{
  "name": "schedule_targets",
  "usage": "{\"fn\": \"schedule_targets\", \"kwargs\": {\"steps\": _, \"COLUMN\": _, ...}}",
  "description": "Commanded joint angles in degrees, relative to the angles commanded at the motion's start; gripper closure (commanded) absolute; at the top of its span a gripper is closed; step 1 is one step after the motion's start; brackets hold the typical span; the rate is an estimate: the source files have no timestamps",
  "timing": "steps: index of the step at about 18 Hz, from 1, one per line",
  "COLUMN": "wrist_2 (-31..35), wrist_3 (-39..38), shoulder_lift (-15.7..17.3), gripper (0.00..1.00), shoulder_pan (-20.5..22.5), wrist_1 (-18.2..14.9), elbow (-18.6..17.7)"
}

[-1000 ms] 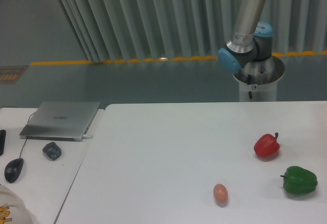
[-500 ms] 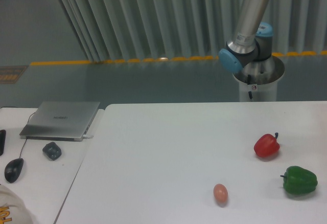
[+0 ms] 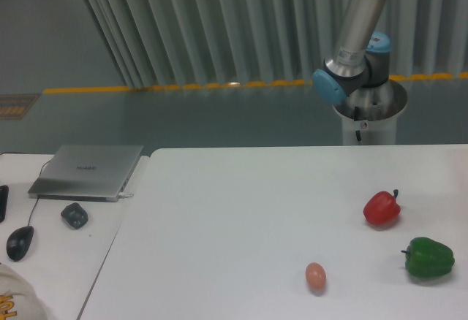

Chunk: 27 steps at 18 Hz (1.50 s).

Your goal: Place the triangular bread on the table

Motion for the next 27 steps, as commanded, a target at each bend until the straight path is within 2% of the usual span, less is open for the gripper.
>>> {"fn": "schedule_targets", "kwargs": {"steps": 3, "wrist_2": 0.0, "wrist_3": 0.44, "shoulder_lift": 1.14, "gripper": 1.0, "shoulder_pan": -1.31, "wrist_1": -1.14, "elbow": 1.58}}
{"fn": "schedule_targets", "kwargs": {"steps": 11, "wrist_2": -3.07, "wrist_3": -2.89, "shoulder_lift": 8.69, "gripper": 1.0, "shoulder_pan": -5.35, "wrist_1": -10.45, "elbow": 3.52}}
{"fn": "schedule_targets", "kwargs": {"steps": 16, "wrist_2": -3.43, "wrist_3": -17.28, "shoulder_lift": 9.23, "gripper": 1.0, "shoulder_pan": -14.84, "wrist_1": -9.93, "elbow": 1.77}}
{"fn": "schedule_targets", "kwargs": {"steps": 19, "wrist_2": -3.34, "wrist_3": -24.68, "shoulder_lift": 8.27, "gripper": 1.0, "shoulder_pan": -19.15, "wrist_1": -7.04, "elbow": 1.32}}
{"fn": "schedule_targets", "kwargs": {"steps": 21, "wrist_2": -3.25, "wrist_3": -26.89, "shoulder_lift": 7.56, "gripper": 0.98, "shoulder_pan": -20.83, "wrist_1": -6.16, "elbow": 1.23}}
{"fn": "schedule_targets", "kwargs": {"steps": 22, "wrist_2": -3.25, "wrist_3": -27.59, "shoulder_lift": 7.3, "gripper": 0.85, "shoulder_pan": -21.18, "wrist_1": -6.07, "elbow": 1.23}}
{"fn": "schedule_targets", "kwargs": {"steps": 23, "wrist_2": -3.25, "wrist_3": -27.86, "shoulder_lift": 7.12, "gripper": 0.54, "shoulder_pan": -21.71, "wrist_1": -6.07, "elbow": 1.23}}
{"fn": "schedule_targets", "kwargs": {"steps": 24, "wrist_2": -3.25, "wrist_3": -27.95, "shoulder_lift": 7.03, "gripper": 0.1, "shoulder_pan": -21.97, "wrist_1": -5.89, "elbow": 1.23}}
{"fn": "schedule_targets", "kwargs": {"steps": 25, "wrist_2": -2.9, "wrist_3": -27.78, "shoulder_lift": 7.03, "gripper": 0.0, "shoulder_pan": -22.06, "wrist_1": -5.45, "elbow": 1.15}}
{"fn": "schedule_targets", "kwargs": {"steps": 27, "wrist_2": -2.29, "wrist_3": -27.43, "shoulder_lift": 7.21, "gripper": 0.0, "shoulder_pan": -22.06, "wrist_1": -5.27, "elbow": 1.15}}
